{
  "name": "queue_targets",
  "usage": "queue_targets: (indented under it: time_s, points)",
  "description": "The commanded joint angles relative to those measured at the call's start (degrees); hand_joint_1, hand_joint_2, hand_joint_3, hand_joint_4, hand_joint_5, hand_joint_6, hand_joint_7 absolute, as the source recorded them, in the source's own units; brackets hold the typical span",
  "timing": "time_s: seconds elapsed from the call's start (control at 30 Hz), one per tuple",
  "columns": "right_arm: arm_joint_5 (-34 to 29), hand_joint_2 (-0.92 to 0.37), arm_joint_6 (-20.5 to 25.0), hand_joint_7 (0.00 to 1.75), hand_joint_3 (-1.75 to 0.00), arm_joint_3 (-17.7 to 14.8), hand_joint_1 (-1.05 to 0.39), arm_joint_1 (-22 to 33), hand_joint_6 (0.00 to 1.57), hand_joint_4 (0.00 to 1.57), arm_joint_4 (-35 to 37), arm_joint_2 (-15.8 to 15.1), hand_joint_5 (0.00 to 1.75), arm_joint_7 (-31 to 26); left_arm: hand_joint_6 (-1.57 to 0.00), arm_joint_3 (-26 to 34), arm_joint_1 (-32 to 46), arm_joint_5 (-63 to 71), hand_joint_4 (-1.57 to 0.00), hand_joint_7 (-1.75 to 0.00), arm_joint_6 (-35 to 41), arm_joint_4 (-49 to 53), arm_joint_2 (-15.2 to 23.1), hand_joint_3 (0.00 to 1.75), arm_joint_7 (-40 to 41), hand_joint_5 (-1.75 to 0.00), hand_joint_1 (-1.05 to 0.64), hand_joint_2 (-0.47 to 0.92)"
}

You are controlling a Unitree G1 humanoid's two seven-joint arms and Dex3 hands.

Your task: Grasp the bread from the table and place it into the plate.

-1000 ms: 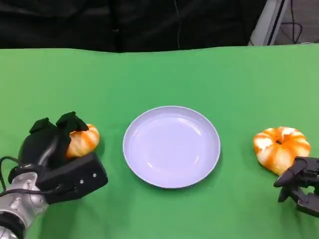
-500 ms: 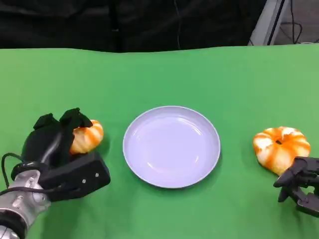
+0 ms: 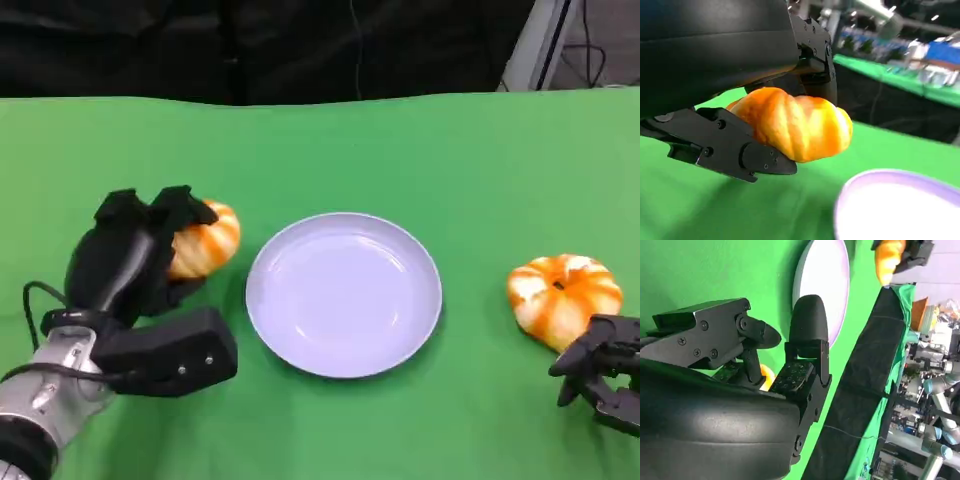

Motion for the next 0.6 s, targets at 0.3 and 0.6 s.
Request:
queue_targets:
  time_s: [0.3, 0.6]
  points:
    - [0.1, -0.82, 0.0, 0.98, -0.65, 0.0, 0.08, 0.6, 0.93, 0.88, -0.4, -0.9, 1.39, -0.6, -0.26, 1.1, 6.5, 1.1, -0.22, -1.44, 2.3, -15.8, 1.7, 0.38, -2.0, -1.71, -0.05, 0.92]
    - [0.5, -0.84, 0.2, 0.98, -0.62, -0.1, 0.09, 0.4, 0.93, 0.88, -0.2, -0.7, 1.39, -0.1, -0.26, 1.0, 8.6, 1.6, -0.23, -1.42, 2.3, -22.0, 0.1, 0.31, -3.6, -1.70, -0.07, 0.92]
